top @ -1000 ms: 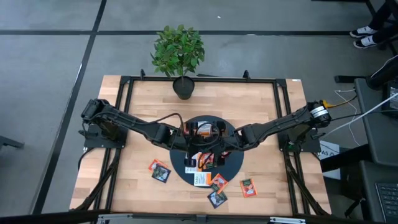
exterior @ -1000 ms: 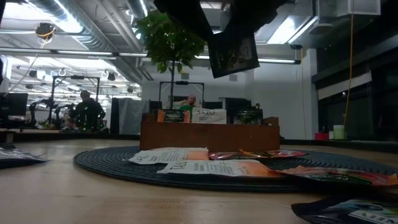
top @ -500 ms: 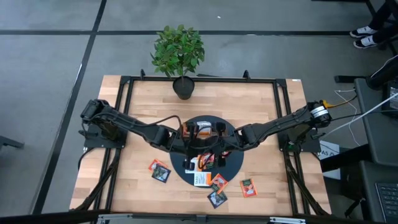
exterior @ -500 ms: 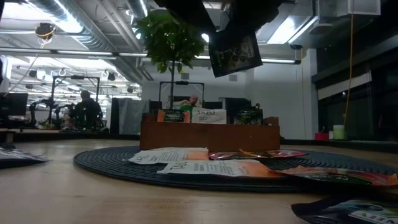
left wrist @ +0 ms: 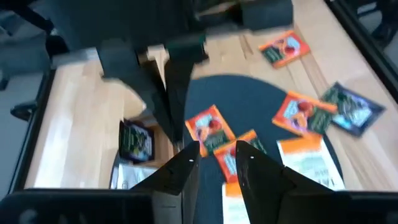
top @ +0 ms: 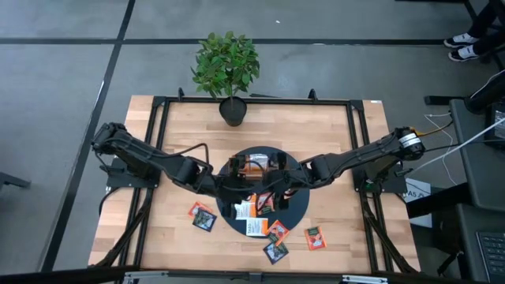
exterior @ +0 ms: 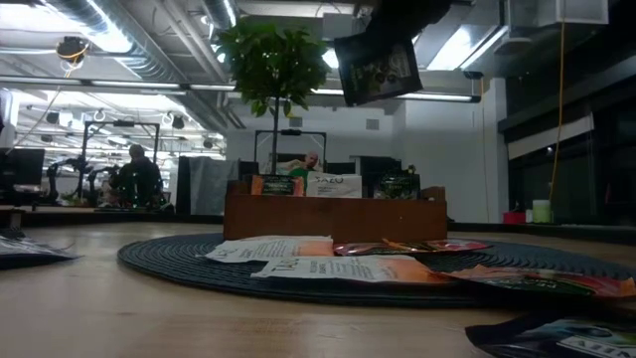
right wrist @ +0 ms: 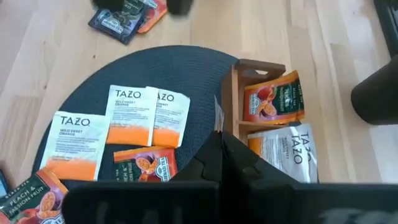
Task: Pick & Place Tea
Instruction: Put the violet tea bag into the right side of the wooden organizer
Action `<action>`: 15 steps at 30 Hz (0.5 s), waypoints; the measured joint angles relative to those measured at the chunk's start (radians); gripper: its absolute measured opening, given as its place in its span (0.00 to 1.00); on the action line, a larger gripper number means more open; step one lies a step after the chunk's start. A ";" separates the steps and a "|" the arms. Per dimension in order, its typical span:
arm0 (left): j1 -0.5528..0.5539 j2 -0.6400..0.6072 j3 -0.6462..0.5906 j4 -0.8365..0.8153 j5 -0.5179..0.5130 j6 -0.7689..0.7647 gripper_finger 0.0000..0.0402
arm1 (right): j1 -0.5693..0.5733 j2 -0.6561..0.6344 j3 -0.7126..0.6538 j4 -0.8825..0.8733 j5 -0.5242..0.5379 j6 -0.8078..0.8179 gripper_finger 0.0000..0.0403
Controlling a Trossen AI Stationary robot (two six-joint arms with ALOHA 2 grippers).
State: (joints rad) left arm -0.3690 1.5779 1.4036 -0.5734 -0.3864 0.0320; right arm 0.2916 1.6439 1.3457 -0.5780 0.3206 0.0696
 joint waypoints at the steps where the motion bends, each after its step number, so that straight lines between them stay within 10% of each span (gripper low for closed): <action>1: -0.003 -0.005 0.000 -0.016 0.003 -0.006 0.25 | 0.000 -0.003 0.000 -0.004 0.000 0.001 0.00; 15: -0.004 -0.029 -0.127 0.001 -0.015 -0.126 0.17 | 0.067 -0.111 -0.158 0.077 0.091 0.086 0.00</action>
State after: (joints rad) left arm -0.3735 1.5485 1.2764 -0.5727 -0.4009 -0.0936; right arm 0.3588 1.5327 1.1880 -0.5013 0.4120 0.1558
